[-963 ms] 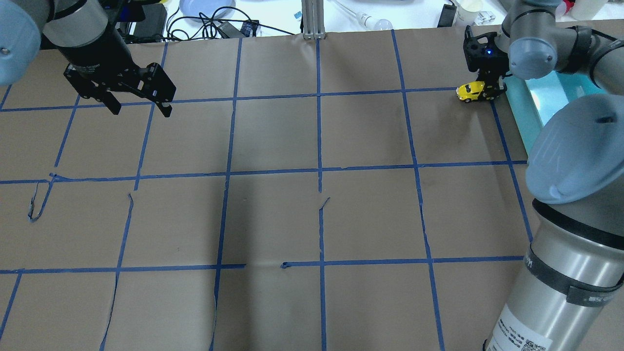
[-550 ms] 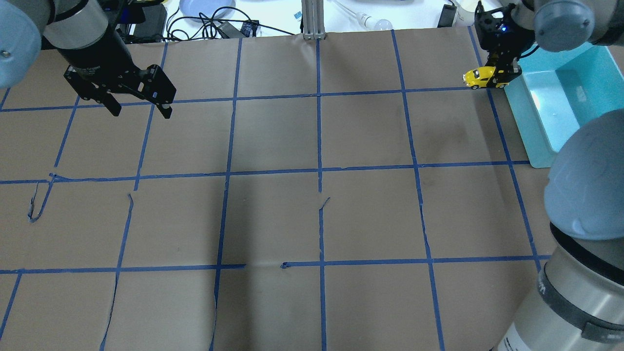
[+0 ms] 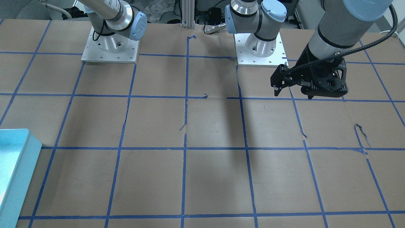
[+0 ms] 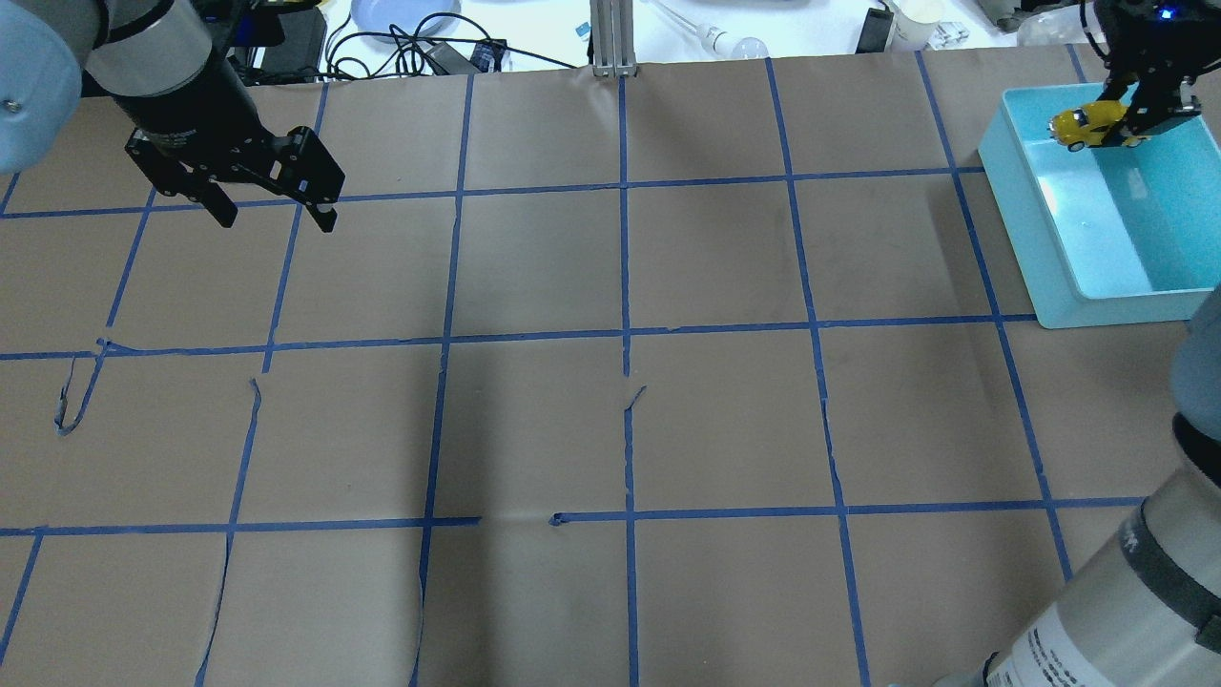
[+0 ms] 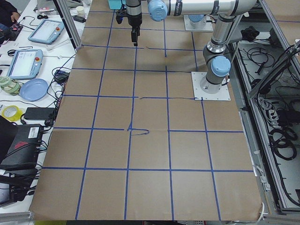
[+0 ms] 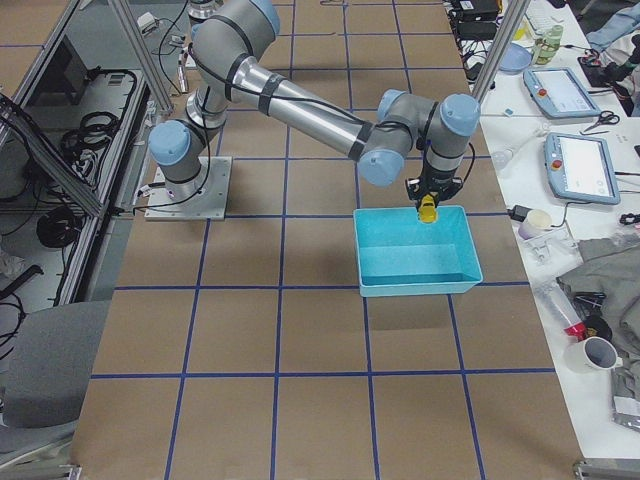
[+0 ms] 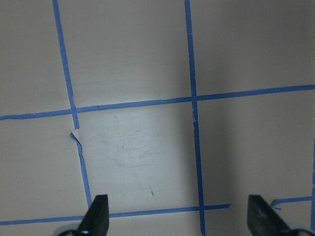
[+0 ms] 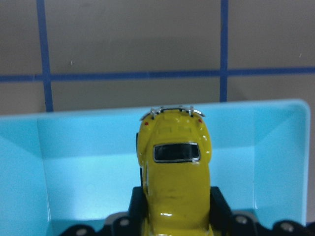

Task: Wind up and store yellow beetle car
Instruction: 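Lower the car into the blue tray and open the right gripper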

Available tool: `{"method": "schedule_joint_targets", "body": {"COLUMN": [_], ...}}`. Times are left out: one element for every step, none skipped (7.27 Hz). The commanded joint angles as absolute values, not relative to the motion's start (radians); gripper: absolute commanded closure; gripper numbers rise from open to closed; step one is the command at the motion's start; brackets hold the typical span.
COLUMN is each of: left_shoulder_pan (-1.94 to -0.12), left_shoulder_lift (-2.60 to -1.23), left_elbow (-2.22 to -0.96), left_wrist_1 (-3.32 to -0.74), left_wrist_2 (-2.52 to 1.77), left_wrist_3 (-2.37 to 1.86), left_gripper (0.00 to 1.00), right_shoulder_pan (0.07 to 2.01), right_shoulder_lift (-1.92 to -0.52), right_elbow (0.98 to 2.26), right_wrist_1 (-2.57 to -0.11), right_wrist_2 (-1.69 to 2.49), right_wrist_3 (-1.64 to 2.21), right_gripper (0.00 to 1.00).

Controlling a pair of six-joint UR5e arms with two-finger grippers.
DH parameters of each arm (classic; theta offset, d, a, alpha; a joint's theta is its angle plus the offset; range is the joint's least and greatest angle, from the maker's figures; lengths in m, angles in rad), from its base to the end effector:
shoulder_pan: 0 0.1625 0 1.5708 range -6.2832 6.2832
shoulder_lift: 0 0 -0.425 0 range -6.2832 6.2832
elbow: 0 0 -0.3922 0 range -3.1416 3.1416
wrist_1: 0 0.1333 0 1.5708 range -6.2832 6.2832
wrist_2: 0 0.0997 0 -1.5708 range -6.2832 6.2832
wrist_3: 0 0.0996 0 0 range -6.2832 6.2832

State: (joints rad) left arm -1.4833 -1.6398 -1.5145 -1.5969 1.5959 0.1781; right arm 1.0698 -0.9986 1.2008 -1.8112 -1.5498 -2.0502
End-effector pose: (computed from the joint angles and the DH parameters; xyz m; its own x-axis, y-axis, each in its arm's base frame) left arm -0.0851 -0.5267 0.4781 -0.9957 0.0913 -0.0178 0.0905 0.9950 0.0426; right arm -0.2260 -0.6946 0.3453 -0.0212 -0.9988 0.0436 -0.9998 0.0212 -0.0010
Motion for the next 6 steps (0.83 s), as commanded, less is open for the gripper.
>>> {"method": "schedule_joint_targets", "body": {"left_shoulder_pan": [-1.483,-1.483,-1.483,-1.483,-1.483,-1.483], "left_shoulder_lift": [-1.640,-1.640,-1.640,-1.641,-1.641,-1.641], "left_elbow": [-1.514,-1.516,-1.516,-1.516,-1.516,-1.516], "left_wrist_1": [-1.597,-1.597,-1.595,-1.595,-1.595,-1.595], "left_wrist_2": [1.595,1.595,1.595,1.595,1.594,1.594], "left_wrist_3": [0.178,0.178,0.178,0.179,0.178,0.178], "left_gripper": [0.00,0.00,0.00,0.00,0.00,0.00], "right_shoulder_pan": [0.963,0.963,0.963,0.962,0.959,0.957], "right_shoulder_lift": [-0.962,-0.960,-0.962,-0.966,-0.966,-0.965], "right_elbow": [1.244,1.293,1.368,1.432,1.452,1.460], "right_wrist_1": [-1.838,-1.894,-1.975,-2.074,-2.086,-2.089], "right_wrist_2": [-1.545,-1.542,-1.540,-1.543,-1.545,-1.542], "right_wrist_3": [-2.174,-2.198,-2.200,-2.215,-2.227,-2.230], "right_gripper": [1.00,1.00,1.00,1.00,1.00,1.00]}}
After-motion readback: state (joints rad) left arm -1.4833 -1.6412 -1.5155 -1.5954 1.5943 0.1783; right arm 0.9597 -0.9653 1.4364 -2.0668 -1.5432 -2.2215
